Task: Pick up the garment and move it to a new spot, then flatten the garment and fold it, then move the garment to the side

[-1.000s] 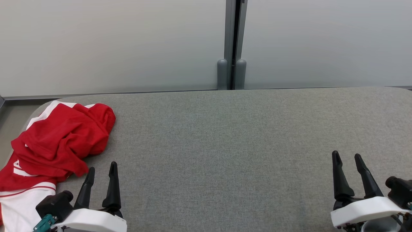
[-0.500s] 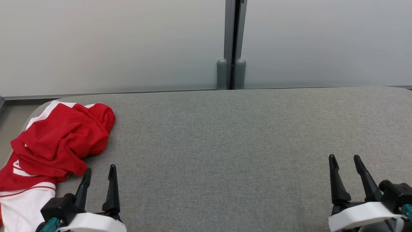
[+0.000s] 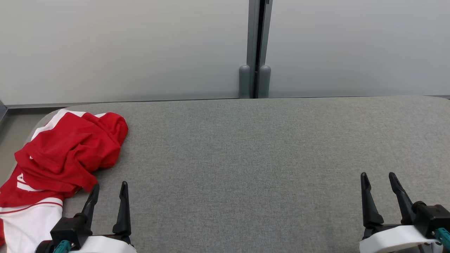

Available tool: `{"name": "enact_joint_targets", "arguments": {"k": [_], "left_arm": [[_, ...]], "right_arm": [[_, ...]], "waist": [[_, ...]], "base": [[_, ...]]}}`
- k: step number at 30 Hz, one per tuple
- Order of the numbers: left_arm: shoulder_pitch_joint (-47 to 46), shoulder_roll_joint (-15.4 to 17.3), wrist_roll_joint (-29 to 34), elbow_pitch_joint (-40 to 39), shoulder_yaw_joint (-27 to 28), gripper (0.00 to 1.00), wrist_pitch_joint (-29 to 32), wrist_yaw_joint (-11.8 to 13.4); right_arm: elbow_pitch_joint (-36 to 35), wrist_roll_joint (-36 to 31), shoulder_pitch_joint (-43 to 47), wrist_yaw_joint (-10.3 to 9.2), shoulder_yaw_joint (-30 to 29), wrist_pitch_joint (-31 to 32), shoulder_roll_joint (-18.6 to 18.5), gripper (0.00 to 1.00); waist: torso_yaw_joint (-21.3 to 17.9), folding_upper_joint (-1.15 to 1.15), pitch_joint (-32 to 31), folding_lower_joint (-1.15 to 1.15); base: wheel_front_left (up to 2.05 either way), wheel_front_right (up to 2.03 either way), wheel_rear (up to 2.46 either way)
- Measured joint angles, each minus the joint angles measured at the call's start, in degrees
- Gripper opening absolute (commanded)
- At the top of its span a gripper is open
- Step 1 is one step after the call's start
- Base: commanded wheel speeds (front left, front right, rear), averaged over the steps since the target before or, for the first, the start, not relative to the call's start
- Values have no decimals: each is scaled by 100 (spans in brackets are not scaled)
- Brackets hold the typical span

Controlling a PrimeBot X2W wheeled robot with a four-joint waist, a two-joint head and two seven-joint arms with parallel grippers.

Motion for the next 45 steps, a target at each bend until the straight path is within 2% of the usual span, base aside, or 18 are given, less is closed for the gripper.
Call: {"name": "enact_joint_targets", "arguments": {"k": [27,41,45], "left_arm": [[177,-87,1149,-5,178,100,-300,-55],[181,-112,1159,-22,246,100,-300,-109],[174,-126,1158,-7,209,100,-300,-136]], "right_arm": [[-58,-992,140,1,-86,-286,24,100],[-60,-940,151,2,-107,-286,27,100],[-104,-935,170,2,-127,-286,24,100]], "waist": [[-19,0,-80,0],[-17,0,-74,0],[92,0,-84,0]], "base": [[0,0,0],[0,0,0],[0,0,0]]}}
